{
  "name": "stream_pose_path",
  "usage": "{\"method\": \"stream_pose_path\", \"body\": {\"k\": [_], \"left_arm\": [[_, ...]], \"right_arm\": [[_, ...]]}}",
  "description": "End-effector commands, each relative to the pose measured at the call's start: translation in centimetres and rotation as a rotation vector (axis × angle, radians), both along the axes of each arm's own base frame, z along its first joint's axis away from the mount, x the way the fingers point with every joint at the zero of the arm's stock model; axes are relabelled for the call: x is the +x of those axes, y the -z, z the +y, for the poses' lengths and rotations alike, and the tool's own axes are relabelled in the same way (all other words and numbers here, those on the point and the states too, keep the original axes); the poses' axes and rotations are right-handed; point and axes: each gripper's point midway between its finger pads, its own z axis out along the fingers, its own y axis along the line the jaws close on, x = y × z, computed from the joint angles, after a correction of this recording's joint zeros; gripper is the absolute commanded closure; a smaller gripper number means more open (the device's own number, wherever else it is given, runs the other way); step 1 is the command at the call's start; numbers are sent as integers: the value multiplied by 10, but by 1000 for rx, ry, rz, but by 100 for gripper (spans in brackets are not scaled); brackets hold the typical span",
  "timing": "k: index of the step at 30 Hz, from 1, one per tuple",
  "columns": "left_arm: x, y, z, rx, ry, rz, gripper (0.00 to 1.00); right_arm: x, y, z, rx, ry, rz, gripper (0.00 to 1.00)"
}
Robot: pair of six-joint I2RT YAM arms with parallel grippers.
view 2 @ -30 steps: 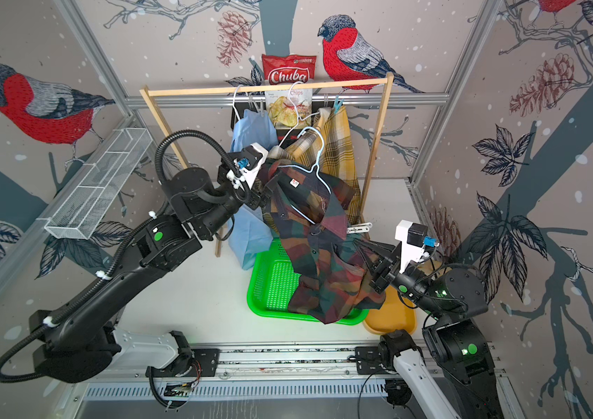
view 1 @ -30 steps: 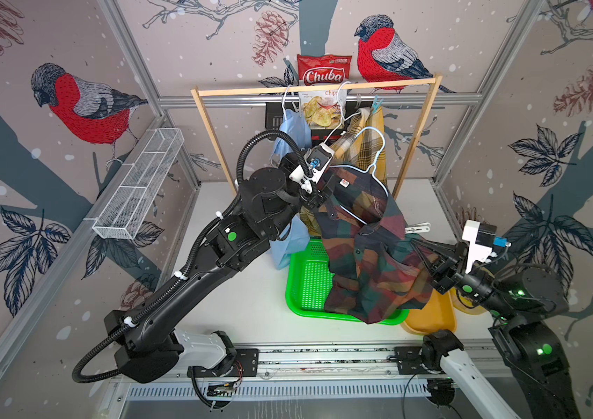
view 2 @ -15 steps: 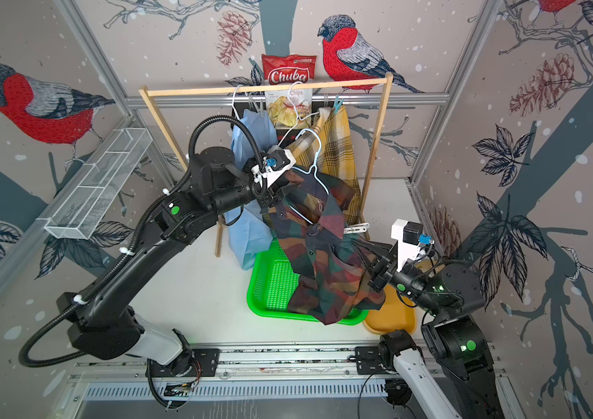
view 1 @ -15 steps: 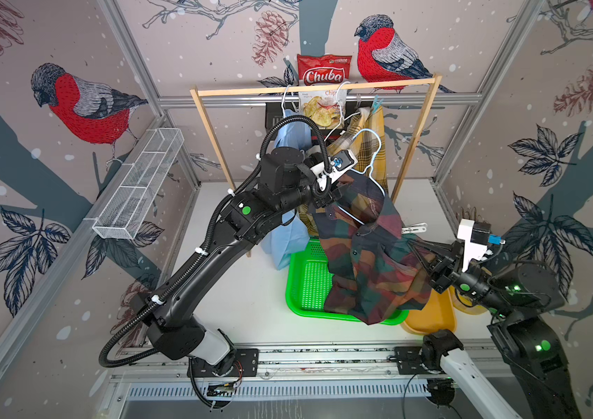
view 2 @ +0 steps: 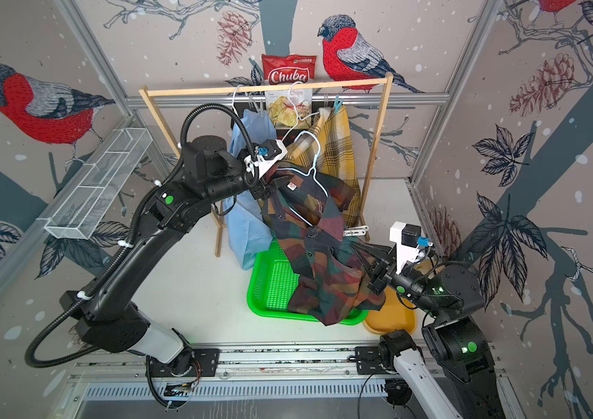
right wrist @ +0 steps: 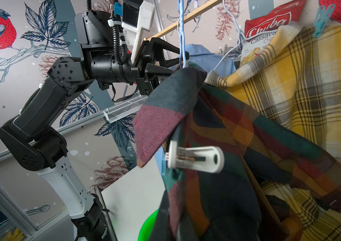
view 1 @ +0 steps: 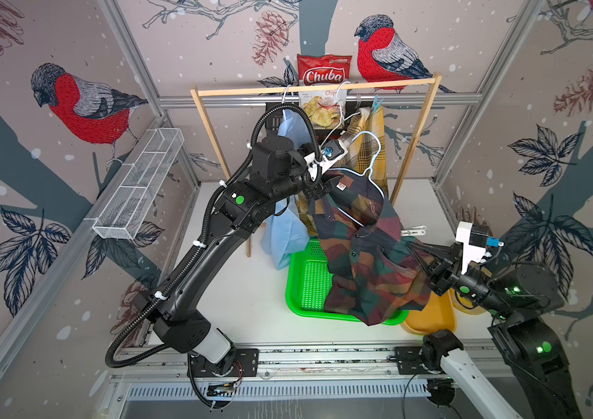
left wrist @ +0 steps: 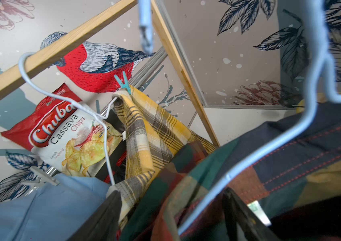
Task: Remove the clothespins securing long-sleeve shirts to the hanger
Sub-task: Place the long-sleeve shirt at the bin.
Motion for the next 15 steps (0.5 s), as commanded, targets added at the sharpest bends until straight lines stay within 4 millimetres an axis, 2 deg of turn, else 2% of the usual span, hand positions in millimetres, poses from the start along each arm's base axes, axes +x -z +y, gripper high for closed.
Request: {"method": "stream_pose_path", "body": {"k": [1,6,9,11,15], "left_arm": [[-5,13,-3,46,57,31,26],[-6,24,-8,69,89,64,32],[-8,26,-11,68,107,74,42],[-9,26,-11,68,109,76,56],[-12,14,-9,30,97,61,97]], "right_arm": [[-4,-3,1,-1,-17,-19,100],[-5,-5,1,0,-17,-25,100],[-5,-6,2,0,-20,-25,100],[-5,-6,2,-1,-20,-26,100],[-4,-5,1,0,-15,-23,100]]}}
